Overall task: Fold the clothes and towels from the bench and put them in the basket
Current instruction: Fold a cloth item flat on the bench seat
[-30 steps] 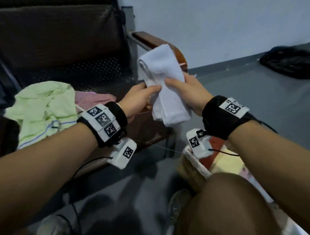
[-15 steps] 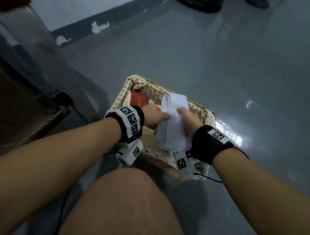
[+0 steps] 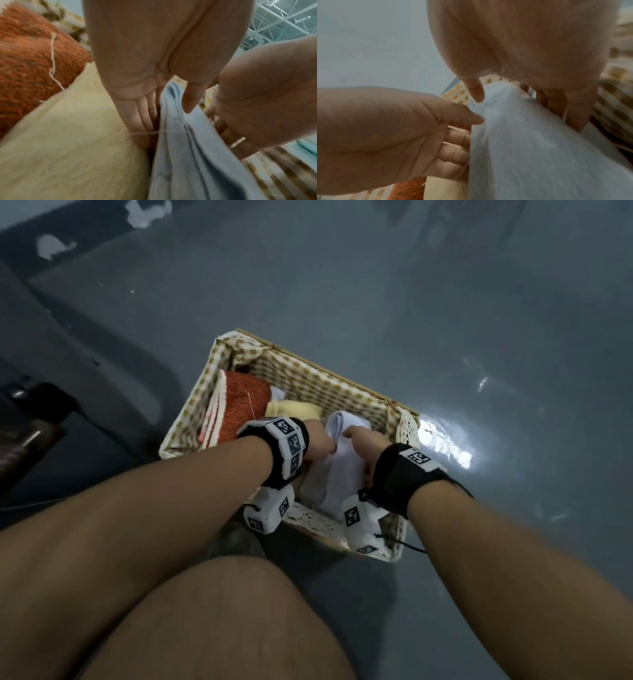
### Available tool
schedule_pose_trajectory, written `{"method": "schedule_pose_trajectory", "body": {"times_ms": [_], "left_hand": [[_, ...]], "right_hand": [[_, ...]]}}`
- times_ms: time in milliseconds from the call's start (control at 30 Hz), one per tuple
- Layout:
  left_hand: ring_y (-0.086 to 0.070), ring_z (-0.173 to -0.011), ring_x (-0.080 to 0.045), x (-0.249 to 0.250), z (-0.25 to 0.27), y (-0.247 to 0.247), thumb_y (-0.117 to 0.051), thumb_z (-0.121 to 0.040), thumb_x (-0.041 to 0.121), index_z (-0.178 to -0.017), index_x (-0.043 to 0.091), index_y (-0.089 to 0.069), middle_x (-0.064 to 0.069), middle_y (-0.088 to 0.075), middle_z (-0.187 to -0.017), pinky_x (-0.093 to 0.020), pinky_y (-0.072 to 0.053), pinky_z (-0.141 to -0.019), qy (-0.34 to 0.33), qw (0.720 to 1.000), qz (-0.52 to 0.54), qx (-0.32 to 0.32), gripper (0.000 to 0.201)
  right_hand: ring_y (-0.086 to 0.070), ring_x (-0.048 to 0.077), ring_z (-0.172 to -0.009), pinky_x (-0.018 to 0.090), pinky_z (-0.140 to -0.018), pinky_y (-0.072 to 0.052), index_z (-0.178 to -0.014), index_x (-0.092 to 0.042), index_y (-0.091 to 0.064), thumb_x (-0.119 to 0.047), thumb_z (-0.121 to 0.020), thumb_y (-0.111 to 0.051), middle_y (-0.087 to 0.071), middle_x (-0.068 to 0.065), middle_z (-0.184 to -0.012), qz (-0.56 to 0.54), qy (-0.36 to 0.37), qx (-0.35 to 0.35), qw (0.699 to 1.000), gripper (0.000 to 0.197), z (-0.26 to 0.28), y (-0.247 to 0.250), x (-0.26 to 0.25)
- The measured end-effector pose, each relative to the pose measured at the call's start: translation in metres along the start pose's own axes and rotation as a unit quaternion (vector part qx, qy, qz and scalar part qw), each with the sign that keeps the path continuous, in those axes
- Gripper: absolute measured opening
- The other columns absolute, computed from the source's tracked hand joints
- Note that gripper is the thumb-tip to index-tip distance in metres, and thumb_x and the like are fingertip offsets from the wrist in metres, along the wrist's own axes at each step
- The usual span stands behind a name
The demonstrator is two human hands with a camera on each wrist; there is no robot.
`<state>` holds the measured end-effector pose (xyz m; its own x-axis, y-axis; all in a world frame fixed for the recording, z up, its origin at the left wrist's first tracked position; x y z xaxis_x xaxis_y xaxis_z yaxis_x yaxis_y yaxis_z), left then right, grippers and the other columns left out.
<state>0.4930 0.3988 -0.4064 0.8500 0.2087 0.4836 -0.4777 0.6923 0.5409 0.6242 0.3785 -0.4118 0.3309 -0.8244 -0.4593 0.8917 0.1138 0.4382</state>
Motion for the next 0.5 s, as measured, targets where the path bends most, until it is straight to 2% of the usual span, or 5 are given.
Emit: {"method": "schedule_pose_trajectory", "body": {"times_ms": [133, 200, 267, 400, 500], "left_hand": [[-0.07, -0.094, -0.029, -0.008, 0.031, 0.035, -0.051, -0.1, 0.024, -0.109, -0.001, -0.066, -0.014, -0.07, -0.103, -0.039, -0.058, -0.086, -0.038, 0.987, 0.158, 0.02, 0.031], [-0.069, -0.084, -0.023, -0.014, 0.061, 0.065, -0.053, -0.099, 0.021, -0.102, 0.008, -0.068, -0.007, -0.07, -0.098, -0.032, -0.056, -0.072, -0.076, 0.979, 0.18, 0.055, 0.02], [-0.067, -0.075, -0.018, -0.027, 0.095, 0.098, -0.056, -0.096, 0.02, -0.092, 0.016, -0.068, -0.003, -0.071, -0.091, -0.026, -0.052, -0.064, -0.104, 0.977, 0.148, 0.117, 0.013], [-0.071, -0.087, -0.023, -0.08, 0.168, 0.156, -0.063, -0.088, 0.02, -0.1, 0.018, -0.071, -0.006, -0.076, -0.092, -0.036, -0.056, -0.086, -0.094, 0.964, 0.089, 0.234, 0.015], [-0.069, -0.094, -0.02, -0.137, 0.23, 0.186, -0.064, -0.09, 0.027, -0.11, 0.021, -0.069, 0.0, -0.074, -0.096, -0.034, -0.054, -0.09, -0.063, 0.944, 0.075, 0.316, 0.022]], "right_hand": [[-0.061, 0.03, -0.11, 0.037, -0.09, -0.05, -0.132, -0.005, -0.059, -0.031, -0.096, -0.056, -0.062, 0.014, -0.125, 0.089, 0.125, 0.027, 0.988, 0.044, 0.038, 0.009, -0.045], [-0.06, 0.022, -0.088, 0.032, -0.073, -0.045, -0.107, -0.014, -0.067, -0.035, -0.094, -0.058, -0.064, 0.008, -0.105, 0.13, 0.178, -0.019, 0.975, 0.026, 0.071, -0.003, -0.071], [-0.062, 0.018, -0.079, 0.03, -0.071, -0.044, -0.088, -0.02, -0.067, -0.041, -0.092, -0.061, -0.069, 0.003, -0.095, 0.158, 0.244, -0.079, 0.954, 0.023, 0.107, -0.025, -0.098], [-0.057, 0.011, -0.062, 0.015, -0.054, -0.046, -0.102, -0.011, -0.069, -0.026, -0.096, -0.062, -0.068, 0.005, -0.086, 0.227, 0.399, -0.103, 0.883, 0.018, 0.178, -0.08, -0.153], [-0.062, 0.012, -0.069, 0.012, -0.051, -0.046, -0.108, -0.007, -0.067, -0.023, -0.097, -0.061, -0.07, 0.01, -0.095, 0.272, 0.464, -0.147, 0.83, 0.02, 0.23, -0.139, -0.188]]}}
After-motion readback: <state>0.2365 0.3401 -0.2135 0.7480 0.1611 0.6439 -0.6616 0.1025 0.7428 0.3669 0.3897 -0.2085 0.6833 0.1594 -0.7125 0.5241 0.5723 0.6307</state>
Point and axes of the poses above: each hand's wrist, its own z-axis away from the middle knuckle, its own y-axis out of the back of the hand, x = y × z, the point moved 5 cm from there along -z, towards the middle knuckle
